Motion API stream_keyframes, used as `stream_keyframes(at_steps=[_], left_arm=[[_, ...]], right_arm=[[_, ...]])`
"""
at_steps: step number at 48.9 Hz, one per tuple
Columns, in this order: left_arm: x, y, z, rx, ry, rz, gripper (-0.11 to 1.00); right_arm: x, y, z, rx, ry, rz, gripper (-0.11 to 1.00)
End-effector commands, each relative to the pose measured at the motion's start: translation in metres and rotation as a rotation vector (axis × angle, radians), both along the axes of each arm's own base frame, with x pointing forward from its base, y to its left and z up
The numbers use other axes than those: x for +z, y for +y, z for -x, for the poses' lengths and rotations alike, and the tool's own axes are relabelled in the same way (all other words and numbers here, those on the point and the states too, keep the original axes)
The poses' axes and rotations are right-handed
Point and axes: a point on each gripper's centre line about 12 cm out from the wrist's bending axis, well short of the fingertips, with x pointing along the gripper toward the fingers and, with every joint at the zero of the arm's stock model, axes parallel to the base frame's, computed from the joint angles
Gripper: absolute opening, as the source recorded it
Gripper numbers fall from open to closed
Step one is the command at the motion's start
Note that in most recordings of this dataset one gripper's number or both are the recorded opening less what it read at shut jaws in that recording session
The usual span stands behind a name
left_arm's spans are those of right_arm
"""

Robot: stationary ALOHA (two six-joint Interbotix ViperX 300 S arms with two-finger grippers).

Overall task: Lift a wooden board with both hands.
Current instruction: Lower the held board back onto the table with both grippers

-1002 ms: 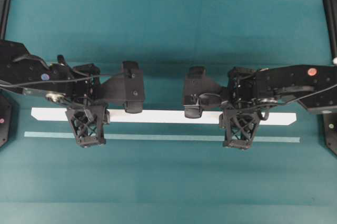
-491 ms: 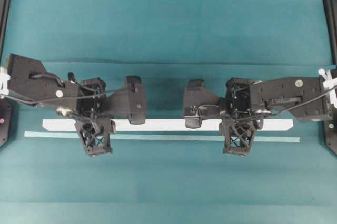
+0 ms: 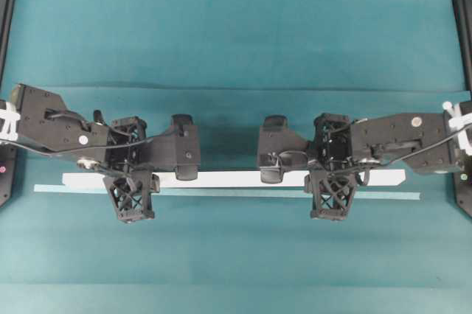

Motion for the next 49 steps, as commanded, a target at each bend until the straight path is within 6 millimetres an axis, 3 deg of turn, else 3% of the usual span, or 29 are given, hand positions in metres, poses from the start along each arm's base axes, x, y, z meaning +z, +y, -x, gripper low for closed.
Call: stream_keyframes(at_steps=[1, 34, 49], left_arm=[[-0.001, 0.0, 0.0, 0.0, 0.005, 0.002, 0.18], [-0.013, 0.0, -0.004, -0.04, -0.004, -0.008, 0.18], [-0.014, 0.0, -0.002, -0.079, -0.001, -0.017, 0.18]], right_arm=[[-0.009, 0.004, 0.002, 0.012, 0.028, -0.001, 0.21], [-0.026, 0.006, 0.005, 0.013, 0.035, -0.001, 0.21], [-0.028, 0.002, -0.001, 0.006, -0.069, -0.002, 0.21]])
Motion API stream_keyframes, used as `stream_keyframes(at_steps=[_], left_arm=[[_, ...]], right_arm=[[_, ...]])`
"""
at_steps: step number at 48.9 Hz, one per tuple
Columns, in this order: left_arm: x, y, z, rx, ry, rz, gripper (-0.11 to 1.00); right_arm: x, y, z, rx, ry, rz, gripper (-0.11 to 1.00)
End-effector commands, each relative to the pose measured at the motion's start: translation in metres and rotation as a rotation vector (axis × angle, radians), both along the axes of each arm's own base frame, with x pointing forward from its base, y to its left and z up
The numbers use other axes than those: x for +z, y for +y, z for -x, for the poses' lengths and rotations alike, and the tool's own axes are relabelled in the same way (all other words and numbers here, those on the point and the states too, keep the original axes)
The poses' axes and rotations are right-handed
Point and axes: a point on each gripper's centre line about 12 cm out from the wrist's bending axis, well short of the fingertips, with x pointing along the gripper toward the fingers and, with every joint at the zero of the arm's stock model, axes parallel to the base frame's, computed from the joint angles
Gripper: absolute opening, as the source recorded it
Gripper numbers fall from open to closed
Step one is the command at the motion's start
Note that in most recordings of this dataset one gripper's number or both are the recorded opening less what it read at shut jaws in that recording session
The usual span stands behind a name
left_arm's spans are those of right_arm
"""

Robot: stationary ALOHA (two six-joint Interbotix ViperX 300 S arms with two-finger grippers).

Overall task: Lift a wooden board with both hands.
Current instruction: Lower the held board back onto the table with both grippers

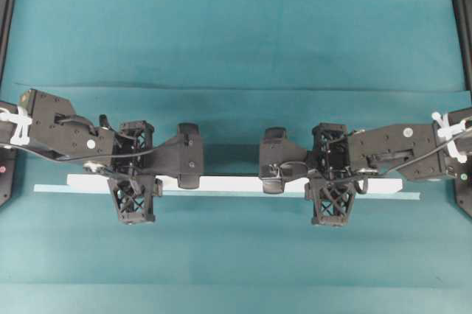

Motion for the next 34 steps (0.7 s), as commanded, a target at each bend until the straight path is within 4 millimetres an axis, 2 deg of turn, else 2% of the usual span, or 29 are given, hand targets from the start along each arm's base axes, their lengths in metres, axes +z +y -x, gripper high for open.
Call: stream_keyframes(at_steps=[1, 25, 27, 32, 34], left_arm=[[-0.0002, 0.0011, 0.0017, 0.002, 0.005, -0.001, 0.18], [0.0029, 0.0006, -0.0038, -0.001, -0.038, 0.003, 0.18], [0.003, 0.0008, -0.0038, -0.002, -0.038, 0.001, 0.18], [0.0036, 0.0006, -0.0034, 0.007, -0.04, 0.005, 0.18], [0.0035, 0.0008, -0.0032, 0.007, -0.038, 0.003, 0.24]], right_arm=[[-0.0042, -0.0032, -0.0016, -0.006, -0.009, 0.002, 0.21], [-0.004, -0.005, -0.0024, -0.017, -0.015, -0.001, 0.24], [-0.004, -0.0055, -0.0024, -0.023, -0.015, -0.002, 0.31], [-0.0042, -0.0066, -0.0017, -0.032, -0.009, -0.003, 0.61], [-0.0043, -0.0066, -0.0012, -0.035, -0.004, -0.003, 0.72]])
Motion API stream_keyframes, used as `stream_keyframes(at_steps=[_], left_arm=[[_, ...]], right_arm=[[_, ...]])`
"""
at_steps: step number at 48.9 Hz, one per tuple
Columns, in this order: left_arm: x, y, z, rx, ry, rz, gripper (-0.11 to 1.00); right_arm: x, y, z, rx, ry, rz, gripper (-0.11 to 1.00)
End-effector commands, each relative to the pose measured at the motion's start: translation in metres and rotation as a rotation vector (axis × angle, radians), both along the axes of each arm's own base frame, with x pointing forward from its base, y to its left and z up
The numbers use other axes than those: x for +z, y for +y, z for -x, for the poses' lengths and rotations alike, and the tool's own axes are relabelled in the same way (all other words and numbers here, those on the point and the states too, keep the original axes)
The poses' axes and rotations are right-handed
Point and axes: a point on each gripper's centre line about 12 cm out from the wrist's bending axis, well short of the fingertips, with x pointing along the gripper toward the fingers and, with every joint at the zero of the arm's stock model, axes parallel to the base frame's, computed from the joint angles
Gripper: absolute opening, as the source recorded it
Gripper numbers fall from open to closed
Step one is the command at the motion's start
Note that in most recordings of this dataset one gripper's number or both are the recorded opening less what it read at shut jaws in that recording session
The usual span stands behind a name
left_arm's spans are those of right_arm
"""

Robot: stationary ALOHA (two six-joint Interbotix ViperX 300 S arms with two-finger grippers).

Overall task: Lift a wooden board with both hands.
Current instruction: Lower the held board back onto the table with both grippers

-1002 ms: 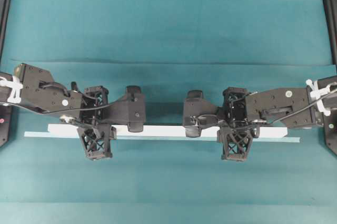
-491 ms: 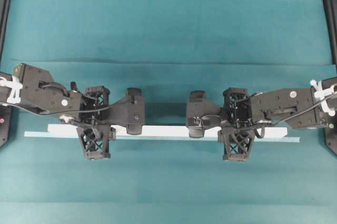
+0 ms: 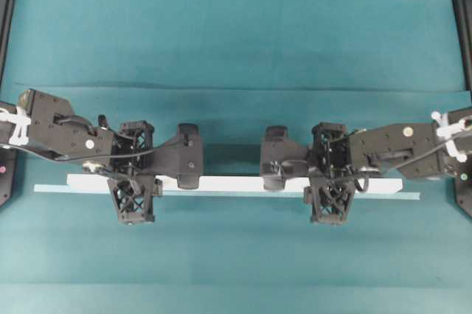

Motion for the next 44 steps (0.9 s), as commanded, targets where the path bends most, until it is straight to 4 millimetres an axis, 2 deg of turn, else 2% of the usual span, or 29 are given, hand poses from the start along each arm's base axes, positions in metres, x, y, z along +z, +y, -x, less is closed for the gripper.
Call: stream_keyframes(at_steps=[1, 5, 10, 15, 21, 25, 44], left_arm=[[0.003, 0.0, -0.001, 0.01, -0.009, 0.004, 0.29], [0.003, 0.0, -0.001, 0.009, -0.014, 0.003, 0.54], [0.005, 0.0, -0.003, 0.001, -0.025, 0.001, 0.83], [0.006, 0.0, -0.003, -0.002, -0.028, 0.001, 0.98], [0.012, -0.001, -0.005, -0.001, -0.046, 0.004, 0.99], [0.026, -0.001, -0.006, -0.006, -0.084, 0.002, 0.99], [0.109, 0.001, 0.016, -0.032, -0.346, -0.002, 0.99]], right_arm=[[0.0, 0.0, -0.001, -0.011, -0.001, -0.002, 0.77], [0.0, 0.0, -0.001, -0.011, 0.002, -0.002, 0.92], [0.001, 0.0, -0.002, -0.009, -0.006, -0.001, 0.93], [0.002, 0.0, -0.003, -0.011, -0.009, -0.002, 0.93], [0.007, 0.0, -0.004, -0.014, -0.023, -0.003, 0.93], [0.018, 0.0, -0.005, -0.014, -0.052, -0.004, 0.93], [0.104, -0.009, 0.001, -0.041, -0.317, -0.007, 0.94]])
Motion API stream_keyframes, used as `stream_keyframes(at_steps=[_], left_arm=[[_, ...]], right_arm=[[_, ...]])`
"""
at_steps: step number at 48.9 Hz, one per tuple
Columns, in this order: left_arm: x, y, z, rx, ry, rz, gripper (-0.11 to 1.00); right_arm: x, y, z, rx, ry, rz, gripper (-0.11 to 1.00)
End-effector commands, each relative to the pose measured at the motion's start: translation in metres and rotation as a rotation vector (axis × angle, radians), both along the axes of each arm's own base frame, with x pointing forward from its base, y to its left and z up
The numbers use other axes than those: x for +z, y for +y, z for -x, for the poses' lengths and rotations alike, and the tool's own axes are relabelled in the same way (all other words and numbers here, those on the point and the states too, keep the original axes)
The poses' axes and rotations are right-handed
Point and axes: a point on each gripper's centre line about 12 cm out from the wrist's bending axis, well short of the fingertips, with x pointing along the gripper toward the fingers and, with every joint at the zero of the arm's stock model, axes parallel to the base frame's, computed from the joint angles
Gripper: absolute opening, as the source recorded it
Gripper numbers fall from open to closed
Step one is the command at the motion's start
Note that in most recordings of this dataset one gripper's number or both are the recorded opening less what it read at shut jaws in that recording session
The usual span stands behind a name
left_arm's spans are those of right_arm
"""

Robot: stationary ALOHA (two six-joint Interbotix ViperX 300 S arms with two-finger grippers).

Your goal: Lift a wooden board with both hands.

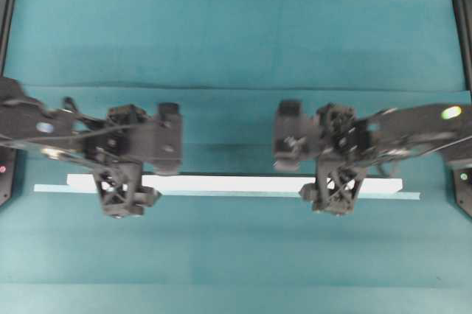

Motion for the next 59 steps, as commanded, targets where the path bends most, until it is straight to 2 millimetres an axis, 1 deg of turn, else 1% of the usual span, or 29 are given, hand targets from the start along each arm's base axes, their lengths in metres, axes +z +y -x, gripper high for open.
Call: stream_keyframes(at_steps=[1, 4, 16, 21, 25, 30, 36, 47, 54, 59], left_arm=[[0.026, 0.001, 0.004, -0.001, -0.092, 0.002, 0.99], [0.041, 0.001, 0.007, 0.0, -0.159, 0.004, 0.99], [0.08, 0.002, 0.02, 0.0, -0.34, 0.01, 0.99], [0.102, 0.001, 0.025, -0.004, -0.464, 0.015, 0.99], [0.117, 0.001, 0.029, -0.006, -0.561, 0.017, 0.99], [0.129, 0.002, 0.035, -0.005, -0.656, 0.022, 0.99], [0.14, 0.002, 0.041, -0.005, -0.733, 0.027, 0.99], [0.159, 0.002, 0.051, -0.003, -0.808, 0.031, 0.99], [0.172, 0.003, 0.059, -0.002, -0.868, 0.031, 0.99], [0.185, 0.004, 0.065, 0.003, -0.949, 0.034, 0.99]], right_arm=[[0.022, -0.003, 0.001, -0.012, -0.078, -0.001, 0.94], [0.034, -0.003, 0.004, -0.007, -0.129, 0.002, 0.94], [0.081, -0.004, 0.023, -0.009, -0.388, 0.008, 0.94], [0.099, -0.004, 0.034, -0.01, -0.532, 0.01, 0.94], [0.111, -0.005, 0.044, -0.015, -0.638, 0.009, 0.94], [0.126, -0.005, 0.06, -0.018, -0.741, 0.011, 0.94], [0.139, -0.005, 0.074, -0.017, -0.802, 0.011, 0.94], [0.164, -0.005, 0.097, -0.02, -0.91, 0.013, 0.93], [0.177, -0.006, 0.109, -0.023, -0.963, 0.017, 0.93], [0.179, -0.006, 0.114, -0.025, -0.98, 0.016, 0.93]])
